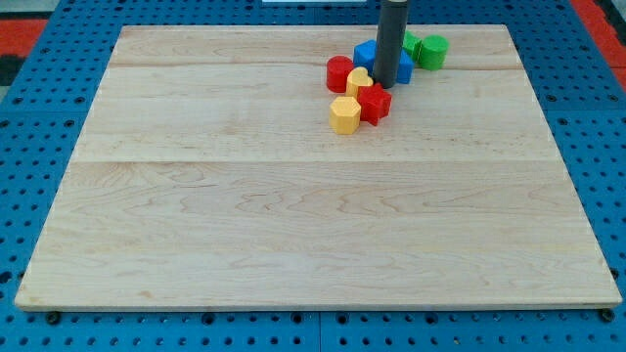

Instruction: Move the yellow heart to the center left of the board

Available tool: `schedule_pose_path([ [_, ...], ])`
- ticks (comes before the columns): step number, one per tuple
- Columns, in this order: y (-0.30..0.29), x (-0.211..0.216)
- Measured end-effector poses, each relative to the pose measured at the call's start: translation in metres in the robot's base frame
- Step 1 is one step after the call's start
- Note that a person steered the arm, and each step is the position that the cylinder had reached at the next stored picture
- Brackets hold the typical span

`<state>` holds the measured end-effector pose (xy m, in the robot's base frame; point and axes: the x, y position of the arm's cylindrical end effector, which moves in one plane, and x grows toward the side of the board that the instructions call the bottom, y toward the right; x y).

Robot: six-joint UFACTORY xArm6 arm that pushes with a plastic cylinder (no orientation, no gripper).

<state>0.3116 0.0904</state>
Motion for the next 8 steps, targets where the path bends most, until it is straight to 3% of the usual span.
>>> schedule_pose_path([
  [3,0.006,0.000],
  [7,-0.176,0.052],
  [8,-0.283,0.049],
])
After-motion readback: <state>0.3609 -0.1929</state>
